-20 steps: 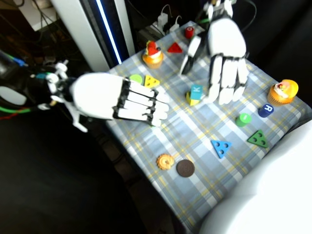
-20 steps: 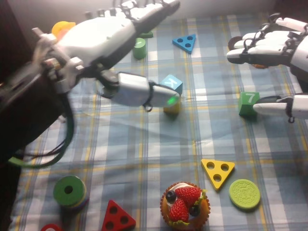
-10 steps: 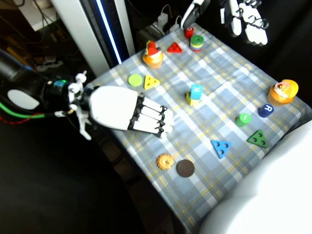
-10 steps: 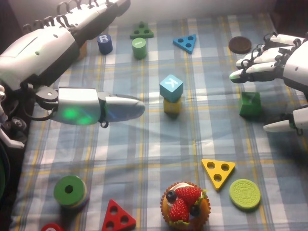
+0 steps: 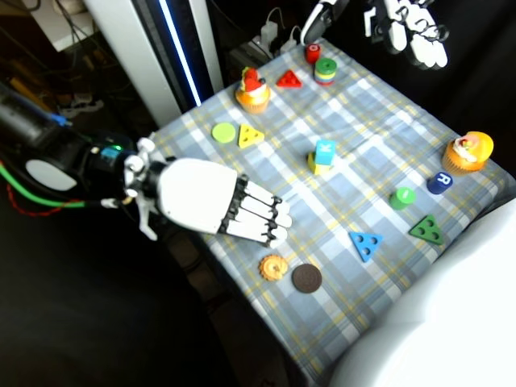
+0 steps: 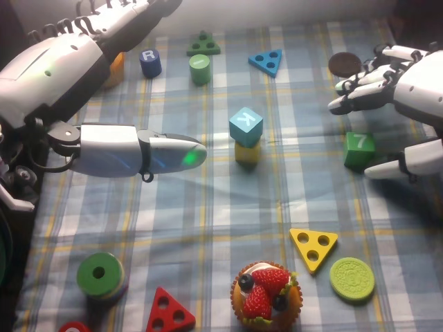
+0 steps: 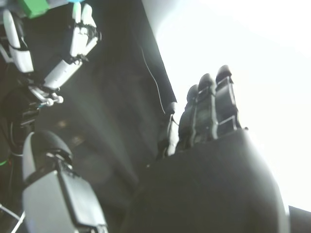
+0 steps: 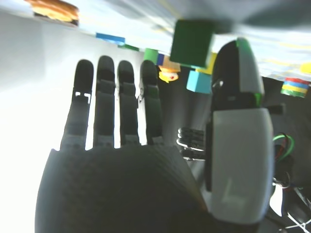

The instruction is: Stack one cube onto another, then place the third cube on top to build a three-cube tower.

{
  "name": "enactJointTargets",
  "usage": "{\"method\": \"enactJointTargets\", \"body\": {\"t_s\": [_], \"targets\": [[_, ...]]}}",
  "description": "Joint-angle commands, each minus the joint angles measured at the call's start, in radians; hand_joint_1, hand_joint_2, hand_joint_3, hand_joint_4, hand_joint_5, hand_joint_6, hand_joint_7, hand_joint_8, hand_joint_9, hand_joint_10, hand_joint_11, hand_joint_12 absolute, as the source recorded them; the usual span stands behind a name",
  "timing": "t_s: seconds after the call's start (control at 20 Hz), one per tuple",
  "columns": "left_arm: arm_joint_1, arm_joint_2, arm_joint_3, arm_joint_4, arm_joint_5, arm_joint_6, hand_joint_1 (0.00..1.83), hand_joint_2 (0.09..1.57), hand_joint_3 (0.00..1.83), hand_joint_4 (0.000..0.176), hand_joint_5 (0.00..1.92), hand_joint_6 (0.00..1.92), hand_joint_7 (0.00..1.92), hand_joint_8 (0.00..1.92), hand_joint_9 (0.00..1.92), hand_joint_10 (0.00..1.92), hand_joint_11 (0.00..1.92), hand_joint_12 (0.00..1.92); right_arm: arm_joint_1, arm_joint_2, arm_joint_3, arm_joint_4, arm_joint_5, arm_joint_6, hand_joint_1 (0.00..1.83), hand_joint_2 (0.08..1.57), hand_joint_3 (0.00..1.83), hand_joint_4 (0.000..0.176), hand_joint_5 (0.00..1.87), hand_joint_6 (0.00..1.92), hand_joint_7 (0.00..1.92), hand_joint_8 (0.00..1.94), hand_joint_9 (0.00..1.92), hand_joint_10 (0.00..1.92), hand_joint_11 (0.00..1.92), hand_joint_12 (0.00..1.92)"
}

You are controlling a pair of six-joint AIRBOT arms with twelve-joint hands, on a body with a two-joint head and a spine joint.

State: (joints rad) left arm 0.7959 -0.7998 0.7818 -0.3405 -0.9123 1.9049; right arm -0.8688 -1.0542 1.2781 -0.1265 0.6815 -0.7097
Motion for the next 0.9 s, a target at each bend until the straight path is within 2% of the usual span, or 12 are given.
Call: {"method": "enactJointTargets", "body": {"t_s": [0.0,0.25,0.3,0.4,0.45,0.5,0.55,0.6,0.75,0.85], "targets": [[-0.005,0.003,-0.003,0.016,-0.12,-0.008,0.6,0.76,0.0,0.176,0.0,0.0,0.03,0.01,0.07,0.01,0.0,0.0,0.016,-0.003,0.006,0.023,0.107,0.003,0.84,0.96,0.0,0.0,0.58,0.01,0.47,0.01,0.42,0.0,0.0,0.99],[-0.003,0.001,-0.003,0.012,-0.118,-0.008,0.63,0.78,0.0,0.176,0.0,0.0,0.04,0.0,0.09,0.01,0.0,0.0,0.018,-0.013,0.014,0.028,0.107,0.003,0.88,0.95,0.0,0.0,0.64,0.01,0.51,0.01,0.44,0.01,0.0,1.02],[-0.003,0.0,-0.003,0.011,-0.117,-0.008,0.6,0.78,0.0,0.176,0.0,0.0,0.04,0.0,0.1,0.01,0.0,0.0,0.019,-0.015,0.017,0.031,0.106,0.003,0.9,0.96,0.0,0.0,0.76,0.03,0.57,0.01,0.48,0.01,0.0,1.02],[-0.002,-0.002,-0.003,0.008,-0.113,-0.008,0.61,0.78,0.0,0.176,0.0,0.0,0.04,0.0,0.1,0.01,0.0,0.0,0.022,-0.018,0.019,0.032,0.105,0.003,0.91,0.98,0.0,0.0,0.82,0.03,0.59,0.01,0.5,0.01,0.0,1.03],[-0.001,-0.003,-0.002,0.005,-0.111,-0.008,0.57,0.8,0.01,0.176,0.0,0.0,0.06,0.01,0.1,0.01,0.0,0.0,0.025,-0.02,0.019,0.032,0.104,0.003,0.98,1.0,0.0,0.0,1.01,0.03,0.66,0.01,0.57,0.02,0.0,1.13],[0.0,-0.003,-0.002,0.003,-0.11,-0.008,0.58,0.81,0.01,0.176,0.0,0.0,0.05,0.0,0.08,0.0,0.0,0.0,0.026,-0.021,0.019,0.032,0.104,0.003,1.11,1.02,0.02,0.0,1.13,0.55,0.72,0.0,0.62,0.01,0.0,1.24],[0.001,-0.003,-0.002,0.0,-0.109,-0.008,0.58,0.81,0.01,0.176,0.0,0.0,0.05,0.0,0.08,0.0,0.0,0.0,0.029,-0.023,0.019,0.032,0.104,0.003,1.11,1.02,0.02,0.0,1.13,0.55,0.72,0.0,0.62,0.01,0.0,1.24],[0.002,-0.003,-0.002,-0.002,-0.109,-0.008,0.58,0.8,0.01,0.176,0.0,0.0,0.05,0.0,0.09,0.01,0.0,0.0,0.031,-0.025,0.02,0.032,0.104,0.003,1.18,1.04,0.0,0.0,1.15,0.68,0.8,0.01,0.68,0.02,0.03,1.3],[0.006,-0.003,-0.002,-0.006,-0.109,-0.008,0.6,0.8,0.0,0.176,0.0,0.0,0.05,0.0,0.09,0.01,0.0,0.0,0.044,-0.025,0.018,0.027,0.107,0.003,1.19,1.04,0.0,0.0,1.16,0.66,0.85,0.01,0.72,0.02,0.1,1.23],[0.009,0.0,-0.001,-0.011,-0.106,-0.008,0.59,0.8,0.01,0.176,0.0,0.0,0.05,0.0,0.1,0.01,0.0,0.0,0.074,-0.024,0.017,-0.017,0.111,0.023,1.18,1.04,0.0,0.0,1.15,0.68,0.85,0.0,0.68,0.0,0.08,1.19]]}}
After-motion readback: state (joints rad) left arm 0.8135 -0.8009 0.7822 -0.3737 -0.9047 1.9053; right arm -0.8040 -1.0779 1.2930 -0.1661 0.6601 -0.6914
